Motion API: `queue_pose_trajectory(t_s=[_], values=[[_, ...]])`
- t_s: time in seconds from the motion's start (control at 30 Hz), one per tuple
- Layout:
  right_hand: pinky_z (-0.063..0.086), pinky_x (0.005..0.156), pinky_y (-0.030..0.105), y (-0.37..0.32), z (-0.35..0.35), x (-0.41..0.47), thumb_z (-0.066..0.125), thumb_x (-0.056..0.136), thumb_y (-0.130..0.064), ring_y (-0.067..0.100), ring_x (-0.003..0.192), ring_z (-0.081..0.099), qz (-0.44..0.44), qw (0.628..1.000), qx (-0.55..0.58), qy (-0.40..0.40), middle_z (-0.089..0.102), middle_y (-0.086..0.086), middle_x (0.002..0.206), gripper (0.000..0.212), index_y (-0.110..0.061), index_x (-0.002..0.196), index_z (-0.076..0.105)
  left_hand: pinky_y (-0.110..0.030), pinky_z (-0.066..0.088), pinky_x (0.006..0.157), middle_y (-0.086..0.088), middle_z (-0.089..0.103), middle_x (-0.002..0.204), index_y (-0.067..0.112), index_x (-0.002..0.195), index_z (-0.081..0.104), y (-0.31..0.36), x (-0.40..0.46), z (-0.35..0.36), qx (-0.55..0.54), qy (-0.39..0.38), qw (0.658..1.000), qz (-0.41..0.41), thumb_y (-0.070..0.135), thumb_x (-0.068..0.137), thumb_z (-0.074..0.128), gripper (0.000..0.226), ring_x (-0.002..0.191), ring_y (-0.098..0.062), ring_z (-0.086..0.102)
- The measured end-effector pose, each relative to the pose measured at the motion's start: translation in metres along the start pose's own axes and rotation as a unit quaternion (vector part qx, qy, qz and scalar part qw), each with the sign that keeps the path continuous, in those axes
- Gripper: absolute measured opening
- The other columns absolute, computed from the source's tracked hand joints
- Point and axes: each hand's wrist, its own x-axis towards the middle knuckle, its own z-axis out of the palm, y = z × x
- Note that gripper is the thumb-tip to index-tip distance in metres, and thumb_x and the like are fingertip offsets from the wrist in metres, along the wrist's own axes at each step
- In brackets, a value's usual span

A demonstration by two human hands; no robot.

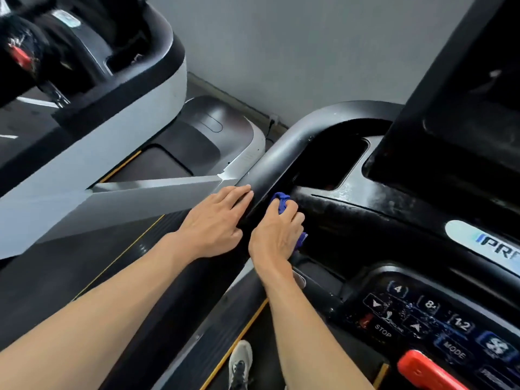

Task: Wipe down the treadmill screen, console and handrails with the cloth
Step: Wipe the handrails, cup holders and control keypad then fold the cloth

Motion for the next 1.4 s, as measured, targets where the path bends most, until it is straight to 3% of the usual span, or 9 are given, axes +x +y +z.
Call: queue_pose_trajectory(t_s=[0.23,0.37,0.53,0.67,0.8,0.97,1.1,1.23,1.4], values=[[0.034,0.090,0.040,-0.002,-0.016,0.064,0.052,0.089,-0.014,0.031,0.110,0.037,0.031,0.998,-0.062,-0.012,0.041,0.009,0.128,0.020,-0.015,0.107,0.059,-0.040,0.036,0.118,-0.009,0.028,0.162,0.004,0.157,0.026,-0.020,0.005,0.006,0.062,0.012,0.994,0.087,0.062,0.079,0.055,0.102,0.141,-0.029,0.032],[0.038,0.081,0.041,-0.006,-0.009,0.016,0.049,0.089,-0.008,0.030,0.098,0.043,0.001,0.997,-0.083,-0.005,0.049,0.010,0.117,0.019,-0.015,0.102,0.061,-0.040,0.035,0.119,-0.007,0.024,0.164,0.005,0.158,0.025,-0.020,0.004,0.015,0.043,0.019,0.996,0.076,0.064,0.075,0.056,0.107,0.145,-0.028,0.028],[0.037,0.083,0.041,-0.001,-0.011,0.064,0.048,0.088,-0.009,0.032,0.099,0.045,0.008,0.993,-0.106,0.053,0.051,0.010,0.113,0.017,-0.012,0.094,0.064,-0.040,0.036,0.115,-0.008,0.025,0.163,0.004,0.158,0.024,-0.018,0.004,0.021,0.025,0.028,0.997,0.075,0.061,0.078,0.054,0.103,0.143,-0.030,0.030],[0.040,0.082,0.040,-0.018,0.003,0.014,0.051,0.088,-0.005,0.031,0.100,0.043,0.064,0.997,-0.034,0.038,0.049,0.011,0.122,0.018,-0.012,0.099,0.062,-0.041,0.037,0.116,-0.009,0.027,0.163,0.004,0.158,0.026,-0.019,0.003,0.023,0.018,0.043,0.996,0.077,0.063,0.080,0.052,0.101,0.143,-0.030,0.030],[0.039,0.091,0.037,-0.021,0.013,0.008,0.053,0.083,0.001,0.030,0.109,0.038,0.115,0.990,0.074,0.034,0.040,0.010,0.134,0.035,-0.013,0.113,0.061,-0.042,0.035,0.117,-0.008,0.021,0.166,0.004,0.159,0.023,-0.030,0.002,0.022,0.008,0.036,0.992,0.120,0.067,0.075,0.055,0.109,0.145,-0.029,0.027],[0.044,0.085,0.032,-0.034,0.013,0.003,0.049,0.086,0.005,0.026,0.106,0.050,0.122,0.968,0.203,0.085,0.042,0.005,0.132,0.048,-0.015,0.129,0.058,-0.030,0.009,0.126,-0.005,0.000,0.170,0.007,0.162,0.010,-0.053,0.004,0.012,0.024,-0.021,0.981,0.192,0.082,0.068,0.054,0.128,0.152,-0.025,0.011],[0.035,0.088,0.021,-0.034,0.011,-0.019,0.047,0.089,0.008,0.021,0.119,0.053,0.084,0.967,0.228,0.080,0.041,0.001,0.140,0.056,-0.018,0.138,0.054,-0.029,0.008,0.126,-0.005,-0.005,0.170,0.006,0.162,0.005,-0.058,0.008,0.009,0.031,-0.034,0.977,0.208,0.091,0.065,0.052,0.137,0.152,-0.026,0.007],[0.032,0.079,0.024,-0.031,-0.003,0.032,0.047,0.088,0.005,0.028,0.112,0.055,0.121,0.971,0.200,0.046,0.042,0.003,0.137,0.054,-0.018,0.137,0.053,-0.028,0.005,0.124,-0.004,-0.007,0.170,0.006,0.162,0.003,-0.055,0.007,0.010,0.018,-0.034,0.979,0.201,0.088,0.063,0.057,0.139,0.151,-0.026,0.005],[0.044,0.087,0.034,-0.060,-0.005,-0.050,0.051,0.084,0.002,0.032,0.104,0.052,0.141,0.965,0.222,0.023,0.041,0.011,0.128,0.052,-0.009,0.135,0.049,-0.033,0.012,0.126,-0.004,-0.010,0.169,0.006,0.161,-0.001,-0.051,0.007,0.001,0.028,-0.061,0.977,0.203,0.090,0.062,0.050,0.139,0.151,-0.025,0.002]])
